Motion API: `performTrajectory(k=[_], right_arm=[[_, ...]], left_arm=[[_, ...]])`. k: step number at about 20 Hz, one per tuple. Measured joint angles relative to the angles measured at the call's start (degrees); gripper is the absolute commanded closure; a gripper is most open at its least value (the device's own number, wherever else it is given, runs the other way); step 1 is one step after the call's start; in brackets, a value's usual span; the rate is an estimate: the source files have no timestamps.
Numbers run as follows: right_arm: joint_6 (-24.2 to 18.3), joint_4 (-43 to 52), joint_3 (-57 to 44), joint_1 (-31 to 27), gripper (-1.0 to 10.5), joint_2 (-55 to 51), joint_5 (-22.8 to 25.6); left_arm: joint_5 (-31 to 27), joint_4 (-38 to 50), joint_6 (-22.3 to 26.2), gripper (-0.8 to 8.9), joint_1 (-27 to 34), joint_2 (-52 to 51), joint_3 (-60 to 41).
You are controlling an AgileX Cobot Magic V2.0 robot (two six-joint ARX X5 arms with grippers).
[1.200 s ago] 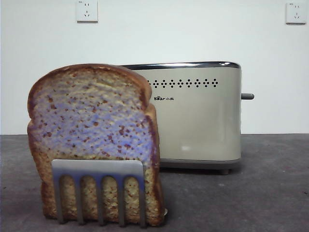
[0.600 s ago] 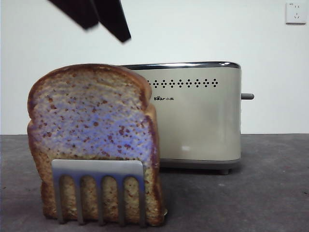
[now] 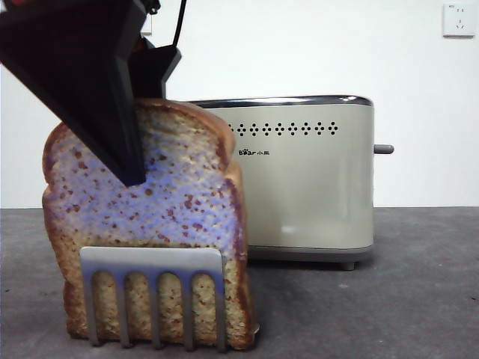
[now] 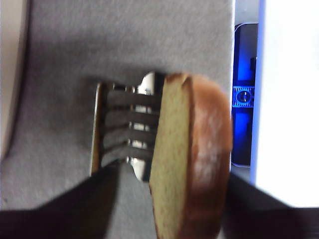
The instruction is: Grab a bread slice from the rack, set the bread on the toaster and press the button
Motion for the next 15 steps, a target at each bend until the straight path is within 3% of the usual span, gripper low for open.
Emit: performTrajectory(k=[1, 10, 15], right_arm=[[-0.5, -0.6, 0.0, 0.0, 9.5, 0.0, 0.0], [-2.7, -0.9, 0.0, 0.0, 9.5, 0.0, 0.0], [-3.1, -0.9, 0.0, 0.0, 9.5, 0.0, 0.0]], left_arm=[[0.0, -1.0, 0.5, 8.27, 0.2, 0.0, 0.0], [-0.1, -2.7, 4.6, 8.23, 0.0, -2.1, 3.1], [-5.8, -7.1, 8.1, 8.23, -0.5, -5.3, 9.6]])
